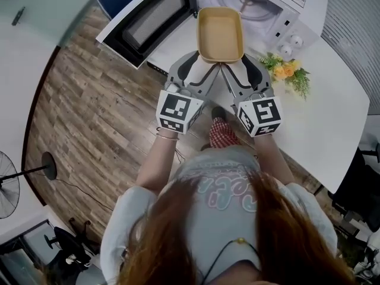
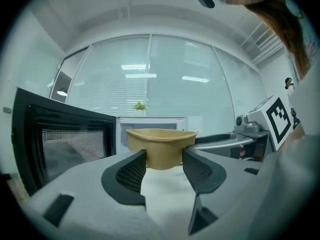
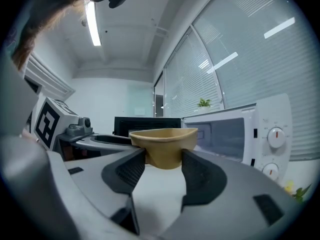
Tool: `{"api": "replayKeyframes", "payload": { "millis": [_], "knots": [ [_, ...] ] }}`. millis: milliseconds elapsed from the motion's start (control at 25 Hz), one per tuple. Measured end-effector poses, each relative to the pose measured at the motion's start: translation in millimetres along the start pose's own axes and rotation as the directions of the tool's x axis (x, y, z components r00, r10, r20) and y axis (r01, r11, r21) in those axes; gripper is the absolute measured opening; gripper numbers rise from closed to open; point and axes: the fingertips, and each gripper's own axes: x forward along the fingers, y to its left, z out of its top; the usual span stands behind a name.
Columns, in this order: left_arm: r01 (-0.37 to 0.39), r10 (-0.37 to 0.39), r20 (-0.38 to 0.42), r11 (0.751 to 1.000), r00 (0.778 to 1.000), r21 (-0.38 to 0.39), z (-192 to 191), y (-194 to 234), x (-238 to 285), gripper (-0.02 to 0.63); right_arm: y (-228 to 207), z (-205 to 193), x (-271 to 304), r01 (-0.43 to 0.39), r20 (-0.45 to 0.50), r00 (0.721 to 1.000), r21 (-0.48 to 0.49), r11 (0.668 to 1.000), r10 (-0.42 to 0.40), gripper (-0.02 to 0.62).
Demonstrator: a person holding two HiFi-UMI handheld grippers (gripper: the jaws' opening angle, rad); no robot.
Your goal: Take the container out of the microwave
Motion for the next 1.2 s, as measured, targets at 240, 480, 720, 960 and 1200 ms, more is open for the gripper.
{"api": "replayKeyframes", "payload": {
  "millis": [240,480,720,960,1200],
  "knots": [
    [-0.003,0.003,0.022,1.0,1.0,-0.001,6,-18,-27,0.222,20,5,-26,-0.005,0.016,1.0,0.003,1.0,0.005,0.215],
    [0.013,-0.013,0.031,1.0,0.999,0.004,9,-36,-49,0.222,36,8,-50,0.01,0.025,1.0,0.0,1.0,-0.01,0.215],
    [0.027,-0.027,0.047,1.0,0.999,0.005,17,-50,-63,0.222,46,16,-69,0.028,0.036,0.999,-0.01,1.0,-0.027,0.215],
    [0.03,-0.03,0.056,1.0,0.998,0.002,21,-61,-78,0.222,56,20,-84,0.034,0.04,0.999,-0.013,0.999,-0.033,0.215],
    [0.025,-0.027,0.063,0.999,0.998,0.022,27,-70,-84,0.222,59,25,-95,0.03,0.06,0.998,-0.015,0.999,-0.029,0.216]
  ]
}}
